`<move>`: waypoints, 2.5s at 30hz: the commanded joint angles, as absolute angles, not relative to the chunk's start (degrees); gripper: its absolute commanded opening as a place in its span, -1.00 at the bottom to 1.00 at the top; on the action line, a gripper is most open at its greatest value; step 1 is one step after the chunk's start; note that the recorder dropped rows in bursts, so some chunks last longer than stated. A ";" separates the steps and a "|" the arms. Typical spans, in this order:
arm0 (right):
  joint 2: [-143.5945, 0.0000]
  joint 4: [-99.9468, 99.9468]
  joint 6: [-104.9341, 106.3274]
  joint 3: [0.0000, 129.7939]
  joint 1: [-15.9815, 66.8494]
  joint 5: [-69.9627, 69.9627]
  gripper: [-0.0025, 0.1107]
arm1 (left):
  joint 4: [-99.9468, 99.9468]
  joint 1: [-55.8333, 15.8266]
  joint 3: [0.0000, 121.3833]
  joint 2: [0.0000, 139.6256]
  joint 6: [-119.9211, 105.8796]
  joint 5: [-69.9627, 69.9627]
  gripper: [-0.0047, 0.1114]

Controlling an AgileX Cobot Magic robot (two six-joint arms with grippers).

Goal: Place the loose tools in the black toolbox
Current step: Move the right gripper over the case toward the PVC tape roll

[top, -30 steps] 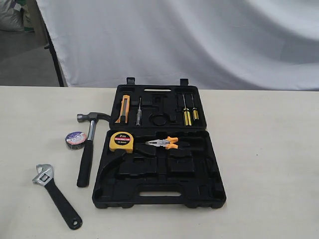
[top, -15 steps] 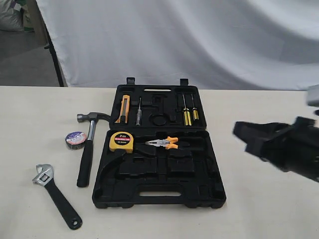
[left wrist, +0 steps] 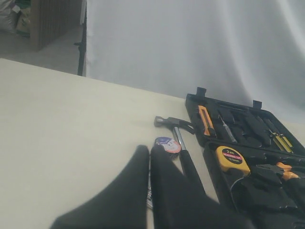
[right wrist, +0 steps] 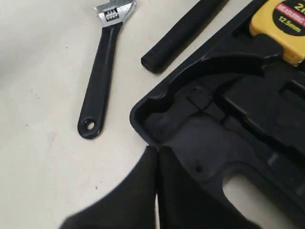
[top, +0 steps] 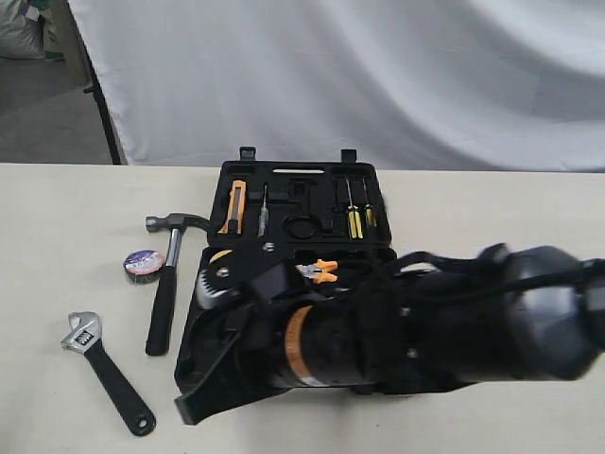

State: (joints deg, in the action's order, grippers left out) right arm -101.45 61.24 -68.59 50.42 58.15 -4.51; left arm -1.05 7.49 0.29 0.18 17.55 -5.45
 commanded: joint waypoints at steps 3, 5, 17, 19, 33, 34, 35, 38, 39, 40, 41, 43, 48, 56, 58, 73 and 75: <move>-108.87 60.53 -69.09 62.45 63.48 8.23 -0.96 | -1.30 8.94 0.44 0.00 17.82 -5.03 -0.91; -110.02 60.53 -69.09 64.43 63.48 7.25 -0.96 | -1.30 8.94 0.44 0.00 17.82 -5.03 -0.91; -115.87 59.97 -63.91 79.08 58.18 6.10 -0.96 | -1.30 8.94 0.44 0.00 17.82 -5.03 -0.91; -117.36 57.84 -61.03 81.53 57.26 6.10 -0.96 | -1.30 8.94 0.44 0.00 17.82 -5.03 -0.91; -130.74 -2.34 2.61 112.70 49.44 50.65 -0.96 | -1.30 8.94 0.44 0.00 17.82 -5.03 -0.91; -131.34 -9.96 8.08 114.29 48.98 50.66 -0.96 | -1.30 8.94 0.44 0.00 17.82 -5.03 -0.91; -132.06 -16.50 12.28 115.63 48.70 50.38 -0.96 | -1.30 8.94 0.44 0.00 17.82 -5.03 -0.91; -134.30 -26.96 18.97 118.70 48.06 48.47 -0.96 | -1.30 8.94 0.44 0.00 17.82 -5.03 -0.91; -134.91 -27.11 19.65 119.30 48.06 47.58 -0.96 | -1.30 8.94 0.44 0.00 17.82 -5.03 -0.91; -135.68 -26.81 19.64 119.68 48.06 46.24 -0.96 | -1.30 8.94 0.44 0.00 17.82 -5.03 -0.91; -136.36 -26.83 19.64 119.82 48.18 44.75 -0.96 | -1.30 8.94 0.44 0.00 17.82 -5.03 -0.91; -137.62 -26.66 19.67 119.82 48.64 41.91 -0.96 | -1.30 8.94 0.44 0.00 17.82 -5.03 -0.91; -140.05 -25.11 19.76 119.82 50.09 34.09 -0.64 | -1.30 8.94 0.44 0.00 17.82 -5.03 -0.91; -143.11 -25.29 26.76 119.82 52.14 29.94 0.63 | -1.30 8.94 0.44 0.00 17.82 -5.03 -0.91; -144.35 -25.29 28.85 119.82 52.79 27.05 0.76 | -1.30 8.94 0.44 0.00 17.82 -5.03 -0.91; -148.14 -25.75 35.40 119.92 52.93 16.64 0.77 | -1.30 8.94 0.44 0.00 17.82 -5.03 -0.91; -148.14 -25.75 36.42 119.92 53.33 15.83 0.77 | -1.30 8.94 0.44 0.00 17.82 -5.03 -0.91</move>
State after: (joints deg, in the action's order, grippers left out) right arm -148.34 -25.66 34.73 119.46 53.06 17.31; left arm -1.05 7.49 0.29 0.18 17.55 -5.45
